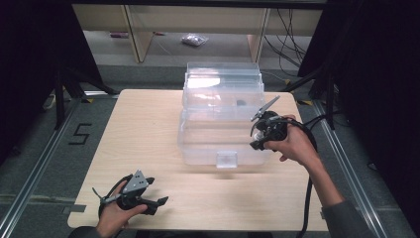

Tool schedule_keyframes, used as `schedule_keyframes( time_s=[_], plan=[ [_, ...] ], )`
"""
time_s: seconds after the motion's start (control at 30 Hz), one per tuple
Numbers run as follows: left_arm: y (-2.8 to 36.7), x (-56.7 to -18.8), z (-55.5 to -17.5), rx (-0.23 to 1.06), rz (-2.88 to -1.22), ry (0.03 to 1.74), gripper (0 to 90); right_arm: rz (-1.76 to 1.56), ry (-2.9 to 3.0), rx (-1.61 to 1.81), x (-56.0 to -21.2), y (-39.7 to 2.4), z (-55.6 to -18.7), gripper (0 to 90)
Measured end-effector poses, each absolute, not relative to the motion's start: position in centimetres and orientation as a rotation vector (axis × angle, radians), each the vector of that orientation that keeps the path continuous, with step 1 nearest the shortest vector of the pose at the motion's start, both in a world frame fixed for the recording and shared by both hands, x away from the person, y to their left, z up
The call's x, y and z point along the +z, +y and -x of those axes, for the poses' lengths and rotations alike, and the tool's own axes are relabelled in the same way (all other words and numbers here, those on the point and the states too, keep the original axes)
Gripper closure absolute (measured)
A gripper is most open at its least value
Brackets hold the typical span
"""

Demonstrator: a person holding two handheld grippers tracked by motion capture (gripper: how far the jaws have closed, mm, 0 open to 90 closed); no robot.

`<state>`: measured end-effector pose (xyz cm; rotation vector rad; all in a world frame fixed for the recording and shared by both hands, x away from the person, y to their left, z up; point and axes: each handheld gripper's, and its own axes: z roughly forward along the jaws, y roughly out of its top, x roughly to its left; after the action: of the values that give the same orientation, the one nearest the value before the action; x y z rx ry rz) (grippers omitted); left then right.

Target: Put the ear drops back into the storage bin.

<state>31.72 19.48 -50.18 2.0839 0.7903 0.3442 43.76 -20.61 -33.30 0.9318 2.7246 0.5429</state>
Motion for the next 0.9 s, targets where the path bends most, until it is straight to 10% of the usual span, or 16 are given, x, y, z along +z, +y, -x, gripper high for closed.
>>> schedule_keyframes(
  time_s=[0.9],
  plan=[
    [19.5, -50.2, -31.7, 0.341, -2.082, 0.788, 16.0, -1.127, 2.72, 0.456, -37.8, -21.4, -50.0, 60.0]
  ],
)
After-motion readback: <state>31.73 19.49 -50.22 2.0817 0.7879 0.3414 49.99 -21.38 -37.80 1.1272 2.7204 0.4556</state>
